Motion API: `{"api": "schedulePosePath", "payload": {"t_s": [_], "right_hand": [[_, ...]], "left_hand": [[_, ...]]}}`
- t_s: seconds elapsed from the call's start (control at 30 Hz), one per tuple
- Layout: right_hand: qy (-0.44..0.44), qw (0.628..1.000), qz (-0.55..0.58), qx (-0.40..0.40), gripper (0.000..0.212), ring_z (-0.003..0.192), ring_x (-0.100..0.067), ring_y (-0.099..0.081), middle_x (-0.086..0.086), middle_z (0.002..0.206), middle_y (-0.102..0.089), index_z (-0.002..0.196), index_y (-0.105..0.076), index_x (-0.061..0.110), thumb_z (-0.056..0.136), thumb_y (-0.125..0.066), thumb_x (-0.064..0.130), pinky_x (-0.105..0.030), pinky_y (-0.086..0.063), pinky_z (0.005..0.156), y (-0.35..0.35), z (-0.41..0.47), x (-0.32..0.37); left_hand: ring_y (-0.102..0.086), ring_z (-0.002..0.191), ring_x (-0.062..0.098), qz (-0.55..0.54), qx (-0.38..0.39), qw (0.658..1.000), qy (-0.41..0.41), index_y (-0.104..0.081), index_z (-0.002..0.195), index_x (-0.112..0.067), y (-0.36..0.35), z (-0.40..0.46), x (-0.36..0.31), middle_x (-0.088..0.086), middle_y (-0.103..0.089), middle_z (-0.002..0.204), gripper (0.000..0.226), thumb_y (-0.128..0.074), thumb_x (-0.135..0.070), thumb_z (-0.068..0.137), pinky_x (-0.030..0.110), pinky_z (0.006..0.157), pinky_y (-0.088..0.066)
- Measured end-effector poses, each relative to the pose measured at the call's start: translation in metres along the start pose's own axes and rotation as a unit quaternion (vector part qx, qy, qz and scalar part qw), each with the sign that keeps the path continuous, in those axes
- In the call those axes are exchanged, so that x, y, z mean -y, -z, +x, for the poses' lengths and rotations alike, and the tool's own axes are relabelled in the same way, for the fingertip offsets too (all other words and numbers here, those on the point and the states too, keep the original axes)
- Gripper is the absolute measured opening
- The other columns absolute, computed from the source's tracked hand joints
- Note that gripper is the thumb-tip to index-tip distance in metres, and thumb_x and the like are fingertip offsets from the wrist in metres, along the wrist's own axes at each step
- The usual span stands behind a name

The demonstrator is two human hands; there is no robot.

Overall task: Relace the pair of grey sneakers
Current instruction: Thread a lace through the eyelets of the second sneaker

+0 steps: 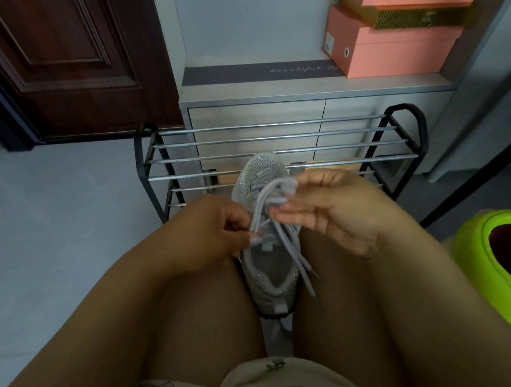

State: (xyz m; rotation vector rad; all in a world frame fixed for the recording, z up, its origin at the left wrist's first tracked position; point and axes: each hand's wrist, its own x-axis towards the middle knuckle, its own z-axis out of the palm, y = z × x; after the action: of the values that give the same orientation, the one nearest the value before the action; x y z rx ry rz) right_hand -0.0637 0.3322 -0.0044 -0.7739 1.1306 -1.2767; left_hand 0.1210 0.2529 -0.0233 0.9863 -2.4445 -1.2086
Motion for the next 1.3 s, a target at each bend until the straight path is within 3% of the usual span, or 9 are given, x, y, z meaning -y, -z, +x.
{"api": "schedulePosePath", "payload": {"t_s": [0.1,0.23,0.4,0.63,0.77,0.9,1.07,1.13,1.3], "right_hand": [[0.012,0.947,-0.319,-0.023,0.010,0.060,-0.012,-0.066,-0.007,0.070,-0.071,0.079,-0.071,0.011,0.075,-0.073,0.002,-0.017,-0.049,0.050,0.001,-0.003,-0.006],[0.056,0.719,-0.693,0.001,0.009,0.068,-0.008,-0.058,0.005,0.073,-0.065,0.085,-0.073,0.022,0.076,-0.073,0.023,-0.005,-0.029,0.049,-0.016,-0.006,-0.007],[0.019,0.596,-0.800,0.065,0.021,0.083,-0.021,-0.055,-0.002,0.087,-0.057,0.109,-0.063,0.019,0.090,-0.056,0.020,-0.018,-0.038,0.059,-0.033,-0.009,-0.013],[0.015,0.762,-0.646,0.040,0.015,0.078,-0.002,-0.058,0.018,0.085,-0.064,0.082,-0.068,0.035,0.074,-0.074,0.023,-0.013,-0.043,0.064,0.003,-0.020,0.015],[-0.014,0.698,-0.715,0.039,0.038,0.071,-0.005,-0.053,0.013,0.077,-0.055,0.079,-0.053,0.031,0.057,-0.080,0.047,-0.022,-0.038,0.053,0.004,-0.021,0.008],[-0.010,0.637,-0.768,0.055,0.036,0.079,-0.014,-0.056,0.011,0.079,-0.055,0.080,-0.051,0.033,0.058,-0.076,0.045,-0.030,-0.048,0.070,-0.003,-0.013,-0.010],[-0.030,0.808,-0.587,0.028,0.025,0.059,-0.015,-0.067,0.000,0.074,-0.070,0.069,-0.064,0.027,0.069,-0.073,0.004,-0.026,-0.056,0.052,-0.004,-0.010,-0.003],[-0.006,0.847,-0.532,0.016,0.024,0.049,-0.007,-0.064,-0.001,0.073,-0.070,0.072,-0.067,0.026,0.074,-0.072,0.003,-0.018,-0.054,0.049,-0.012,-0.011,-0.002],[0.056,0.700,-0.710,0.045,0.020,0.086,-0.010,-0.063,0.006,0.097,-0.067,0.101,-0.071,0.025,0.087,-0.058,0.018,-0.019,-0.039,0.066,-0.030,-0.005,-0.017]], "left_hand": [[-0.065,0.052,0.009,0.075,0.022,0.997,0.005,-0.073,0.083,-0.012,-0.001,-0.001,0.000,0.001,-0.070,0.065,0.008,-0.072,-0.020,0.082,0.024,0.059,-0.056],[-0.059,0.055,-0.004,0.149,0.049,0.988,-0.015,-0.075,0.094,-0.023,-0.005,-0.002,-0.001,-0.007,-0.071,0.073,0.012,-0.071,-0.022,0.083,0.023,0.066,-0.054],[-0.065,0.078,-0.002,0.132,0.036,0.990,-0.030,-0.074,0.103,-0.030,-0.008,-0.005,-0.003,-0.011,-0.073,0.086,0.028,-0.070,-0.013,0.082,0.030,0.080,-0.054],[-0.059,0.097,0.011,0.313,0.090,0.942,-0.086,-0.069,0.108,-0.025,-0.025,-0.004,-0.017,-0.004,-0.068,0.109,0.026,-0.048,-0.033,0.096,0.018,0.081,-0.040],[-0.059,0.102,0.018,0.348,0.143,0.926,-0.013,-0.065,0.115,-0.023,-0.031,-0.001,-0.026,0.002,-0.064,0.114,0.030,-0.041,-0.033,0.099,0.029,0.089,-0.047],[-0.056,0.100,0.021,0.347,0.154,0.925,0.001,-0.063,0.111,-0.018,-0.033,-0.005,-0.031,0.006,-0.062,0.114,0.033,-0.036,-0.033,0.098,0.031,0.088,-0.045],[-0.053,0.083,0.006,0.289,0.143,0.946,-0.004,-0.066,0.109,-0.024,-0.020,-0.005,-0.020,-0.004,-0.066,0.109,0.031,-0.040,-0.036,0.097,0.002,0.070,-0.035],[-0.056,0.072,-0.003,0.189,0.134,0.973,0.004,-0.070,0.102,-0.027,-0.009,-0.005,-0.013,-0.011,-0.070,0.093,0.025,-0.048,-0.033,0.094,0.010,0.076,-0.045],[-0.060,0.056,0.003,0.082,-0.019,0.996,0.003,-0.071,0.073,-0.023,0.008,-0.001,-0.001,-0.008,-0.068,0.070,0.021,-0.058,-0.025,0.090,0.029,0.059,-0.052]]}}
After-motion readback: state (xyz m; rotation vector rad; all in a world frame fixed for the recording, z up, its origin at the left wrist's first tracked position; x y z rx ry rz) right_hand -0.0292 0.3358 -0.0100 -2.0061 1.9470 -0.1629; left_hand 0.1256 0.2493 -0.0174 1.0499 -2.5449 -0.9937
